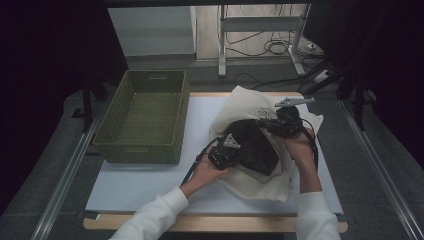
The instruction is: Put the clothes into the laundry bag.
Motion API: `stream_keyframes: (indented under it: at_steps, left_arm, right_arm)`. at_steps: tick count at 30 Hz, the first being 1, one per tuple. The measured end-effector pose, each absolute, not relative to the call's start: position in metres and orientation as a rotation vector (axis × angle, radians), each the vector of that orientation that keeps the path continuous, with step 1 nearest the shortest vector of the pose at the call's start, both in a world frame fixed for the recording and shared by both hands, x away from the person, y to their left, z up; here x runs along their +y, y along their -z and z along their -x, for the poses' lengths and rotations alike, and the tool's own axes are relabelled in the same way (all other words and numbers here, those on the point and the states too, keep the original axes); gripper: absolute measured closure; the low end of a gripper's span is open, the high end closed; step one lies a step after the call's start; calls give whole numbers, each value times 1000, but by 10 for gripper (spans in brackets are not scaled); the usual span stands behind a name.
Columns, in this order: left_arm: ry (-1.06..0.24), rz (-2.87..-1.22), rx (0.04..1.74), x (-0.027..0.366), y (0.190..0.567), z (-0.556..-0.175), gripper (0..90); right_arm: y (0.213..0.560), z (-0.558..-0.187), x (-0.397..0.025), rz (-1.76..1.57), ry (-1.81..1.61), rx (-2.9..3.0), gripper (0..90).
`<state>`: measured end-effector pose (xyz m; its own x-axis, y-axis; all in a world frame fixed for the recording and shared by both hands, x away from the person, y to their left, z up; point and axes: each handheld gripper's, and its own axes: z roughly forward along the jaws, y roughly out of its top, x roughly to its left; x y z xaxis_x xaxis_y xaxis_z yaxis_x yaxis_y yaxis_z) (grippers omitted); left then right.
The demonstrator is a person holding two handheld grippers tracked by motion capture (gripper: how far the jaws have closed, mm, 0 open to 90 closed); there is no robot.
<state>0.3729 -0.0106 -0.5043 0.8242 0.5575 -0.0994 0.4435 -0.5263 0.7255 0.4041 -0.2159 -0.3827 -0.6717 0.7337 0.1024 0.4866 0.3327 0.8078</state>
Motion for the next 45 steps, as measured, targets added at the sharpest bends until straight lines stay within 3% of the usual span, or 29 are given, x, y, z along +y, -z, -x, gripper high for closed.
stream_keyframes:
  at_steps: [17, 28, 31, 33, 45]
  left_arm:
    - [-333, -2317, 804, -33, 515, -405, 900]
    - [-409, -2295, 856, -41, 515, -420, 900]
    - [-368, -2289, 862, -42, 516, -422, 900]
    - [-412, -2283, 880, -42, 516, -423, 900]
    - [-278, -2218, 799, -33, 505, -405, 900]
  right_arm:
    - [380, -401, -213, -1069, -1254, 2330, 879]
    - [378, -399, -212, -1058, -1266, 2338, 879]
    - [377, -400, -213, -1055, -1268, 2336, 878]
    - [378, -400, -213, -1060, -1269, 2336, 879]
    - [380, -403, -217, -1082, -1281, 2332, 878]
